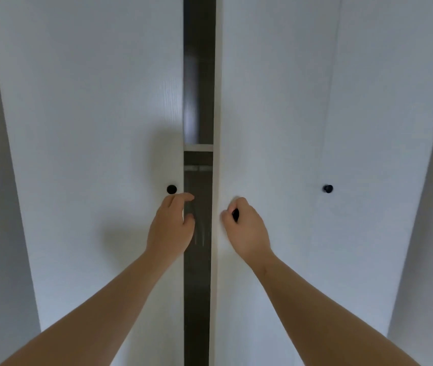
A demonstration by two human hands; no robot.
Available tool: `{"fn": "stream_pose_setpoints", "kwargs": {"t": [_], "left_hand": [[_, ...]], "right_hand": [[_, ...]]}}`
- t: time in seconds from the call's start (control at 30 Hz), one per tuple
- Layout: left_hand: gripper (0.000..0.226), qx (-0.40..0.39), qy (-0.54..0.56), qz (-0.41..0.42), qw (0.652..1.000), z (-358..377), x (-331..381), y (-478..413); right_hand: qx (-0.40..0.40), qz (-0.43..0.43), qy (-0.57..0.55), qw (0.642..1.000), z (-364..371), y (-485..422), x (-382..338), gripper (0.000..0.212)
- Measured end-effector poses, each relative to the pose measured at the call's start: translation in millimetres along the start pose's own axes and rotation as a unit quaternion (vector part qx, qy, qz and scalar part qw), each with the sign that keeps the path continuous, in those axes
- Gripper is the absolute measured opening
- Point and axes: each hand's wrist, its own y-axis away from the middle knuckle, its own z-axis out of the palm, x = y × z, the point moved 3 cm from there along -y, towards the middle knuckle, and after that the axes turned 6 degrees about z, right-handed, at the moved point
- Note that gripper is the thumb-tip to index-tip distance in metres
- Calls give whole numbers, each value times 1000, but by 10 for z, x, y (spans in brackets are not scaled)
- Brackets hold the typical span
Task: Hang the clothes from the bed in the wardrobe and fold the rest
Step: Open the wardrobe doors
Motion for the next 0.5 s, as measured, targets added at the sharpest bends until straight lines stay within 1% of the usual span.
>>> {"fn": "stream_pose_setpoints", "kwargs": {"t": [0.17,0.27,0.43,0.5], "left_hand": [[38,-34,38,17,999,39,582,398],[40,-50,58,18,997,93,889,535],[38,-73,69,35,994,227,1139,685],[37,-83,68,41,993,245,1166,717]], "right_hand": [[41,46,-7,998,-799,505,202,21],[83,84,3,993,-1199,753,297,18],[115,162,28,980,-1523,1092,407,8],[144,173,37,974,-1569,1239,395,13]]}}
